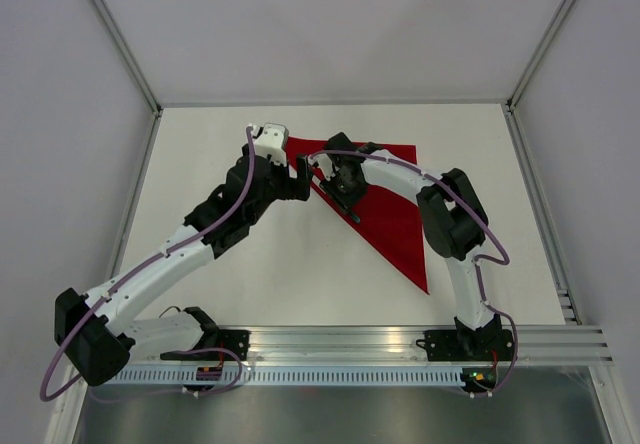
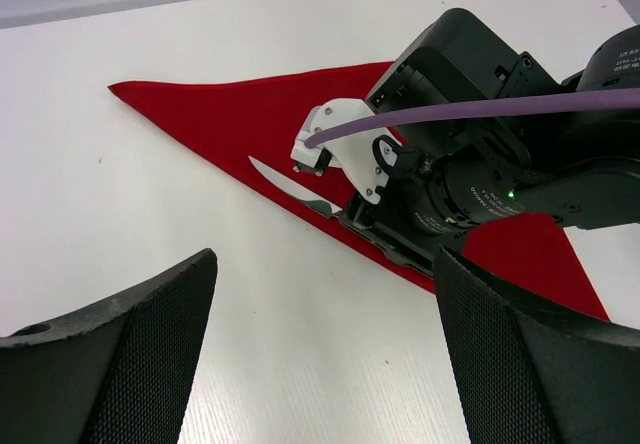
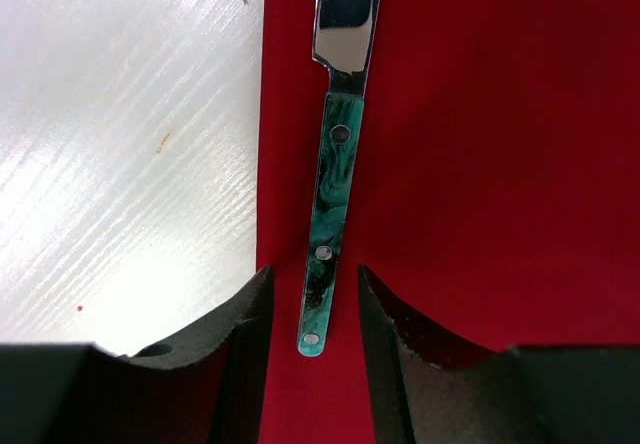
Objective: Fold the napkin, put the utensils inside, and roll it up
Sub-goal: Fold the napkin
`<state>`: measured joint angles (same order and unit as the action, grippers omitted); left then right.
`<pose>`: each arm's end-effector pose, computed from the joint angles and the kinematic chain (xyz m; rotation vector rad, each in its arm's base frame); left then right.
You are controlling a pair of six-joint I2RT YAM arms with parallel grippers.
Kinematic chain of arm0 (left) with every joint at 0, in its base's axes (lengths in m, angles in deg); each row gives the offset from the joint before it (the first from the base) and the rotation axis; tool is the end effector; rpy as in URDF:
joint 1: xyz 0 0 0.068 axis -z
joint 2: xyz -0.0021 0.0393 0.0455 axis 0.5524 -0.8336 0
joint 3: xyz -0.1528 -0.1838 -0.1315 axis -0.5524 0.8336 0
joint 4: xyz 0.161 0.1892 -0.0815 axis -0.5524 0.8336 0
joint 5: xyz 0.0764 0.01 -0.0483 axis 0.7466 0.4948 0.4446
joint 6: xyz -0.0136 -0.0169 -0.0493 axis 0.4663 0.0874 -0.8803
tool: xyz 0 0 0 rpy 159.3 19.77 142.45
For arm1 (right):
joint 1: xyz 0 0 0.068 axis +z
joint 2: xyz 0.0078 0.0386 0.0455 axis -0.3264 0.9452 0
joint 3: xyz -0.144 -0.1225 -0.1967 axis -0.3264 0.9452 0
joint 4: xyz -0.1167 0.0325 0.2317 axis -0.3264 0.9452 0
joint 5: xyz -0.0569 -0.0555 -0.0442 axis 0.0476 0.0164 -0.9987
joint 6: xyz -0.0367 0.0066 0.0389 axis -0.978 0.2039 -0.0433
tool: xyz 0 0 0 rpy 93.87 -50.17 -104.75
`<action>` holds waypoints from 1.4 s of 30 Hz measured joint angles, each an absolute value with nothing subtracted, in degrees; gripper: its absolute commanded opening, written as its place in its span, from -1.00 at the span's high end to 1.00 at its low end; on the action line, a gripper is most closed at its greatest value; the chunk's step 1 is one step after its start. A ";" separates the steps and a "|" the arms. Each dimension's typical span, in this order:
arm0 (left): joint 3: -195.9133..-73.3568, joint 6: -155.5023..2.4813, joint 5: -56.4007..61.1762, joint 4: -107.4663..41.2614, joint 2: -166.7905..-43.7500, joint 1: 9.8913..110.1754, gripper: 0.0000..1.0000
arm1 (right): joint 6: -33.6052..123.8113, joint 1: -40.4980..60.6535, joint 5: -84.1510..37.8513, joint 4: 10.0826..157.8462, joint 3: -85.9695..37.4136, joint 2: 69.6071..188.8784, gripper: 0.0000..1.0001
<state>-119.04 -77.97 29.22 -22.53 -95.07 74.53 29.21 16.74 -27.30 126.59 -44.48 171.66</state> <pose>0.2063 -0.1643 0.3440 0.2307 1.8538 -0.3521 0.3608 0.2629 0.1696 -1.0914 2.6053 0.1938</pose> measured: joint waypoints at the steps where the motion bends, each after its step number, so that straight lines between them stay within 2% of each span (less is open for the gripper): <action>1: -119.04 -77.97 29.22 -22.35 -95.07 74.48 -0.84 | 29.16 16.76 -27.39 126.63 -44.48 171.73 0.19; 7: -119.04 -77.99 29.22 -21.87 -95.62 74.37 -0.83 | 28.88 16.79 -27.65 126.68 -44.48 172.19 0.45; 16: -119.04 -77.99 29.19 -21.22 -95.95 74.37 -0.82 | 28.40 16.79 -27.59 126.92 -44.58 172.65 0.65; 30: -119.04 -78.01 29.19 -21.22 -95.97 74.18 -0.82 | 29.16 16.79 -26.78 130.09 -47.30 172.65 0.79; 42: -119.04 -78.01 29.09 -21.22 -96.65 74.00 -0.81 | 31.44 16.06 -24.14 131.92 -47.36 172.63 0.82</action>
